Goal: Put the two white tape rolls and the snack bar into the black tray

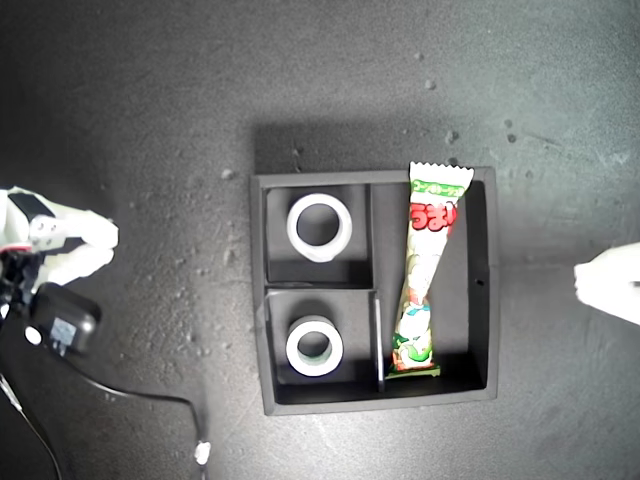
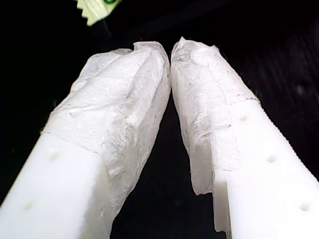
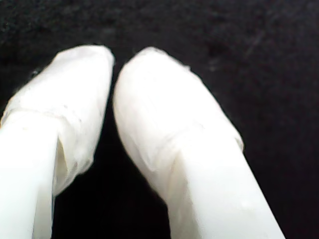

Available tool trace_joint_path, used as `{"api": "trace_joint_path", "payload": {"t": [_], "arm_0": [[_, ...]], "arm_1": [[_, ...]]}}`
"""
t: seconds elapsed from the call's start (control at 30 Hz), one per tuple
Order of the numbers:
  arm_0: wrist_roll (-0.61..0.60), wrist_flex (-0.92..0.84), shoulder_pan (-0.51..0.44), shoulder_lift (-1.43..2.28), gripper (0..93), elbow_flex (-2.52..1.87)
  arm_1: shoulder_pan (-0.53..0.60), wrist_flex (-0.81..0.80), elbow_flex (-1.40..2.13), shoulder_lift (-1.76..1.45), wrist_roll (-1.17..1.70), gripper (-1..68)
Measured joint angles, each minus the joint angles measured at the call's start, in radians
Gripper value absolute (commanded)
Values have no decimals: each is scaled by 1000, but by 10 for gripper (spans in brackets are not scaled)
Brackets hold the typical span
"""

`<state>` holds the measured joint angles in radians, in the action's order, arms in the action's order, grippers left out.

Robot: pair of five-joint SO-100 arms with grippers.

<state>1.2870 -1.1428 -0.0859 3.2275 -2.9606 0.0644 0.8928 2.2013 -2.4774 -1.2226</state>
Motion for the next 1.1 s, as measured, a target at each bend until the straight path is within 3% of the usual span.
{"api": "trace_joint_path", "payload": {"t": [0.23,0.43,0.5,0.73,0.97,1.1], "arm_0": [[0,-77,-5,112,1,-64],[5,-84,-25,112,6,-114],[5,-83,-25,112,75,-120],[35,-81,-64,112,74,-121],[-135,-137,-44,112,74,-121],[-20,-210,-20,112,75,-121]], "arm_1": [[-77,18,641,-588,-64,-7],[-92,130,885,-847,-64,-6],[-86,153,902,-848,-64,-3],[-107,367,911,-865,-74,-1],[-121,440,911,-876,-74,-1],[-120,443,911,-876,-74,-1]]}}
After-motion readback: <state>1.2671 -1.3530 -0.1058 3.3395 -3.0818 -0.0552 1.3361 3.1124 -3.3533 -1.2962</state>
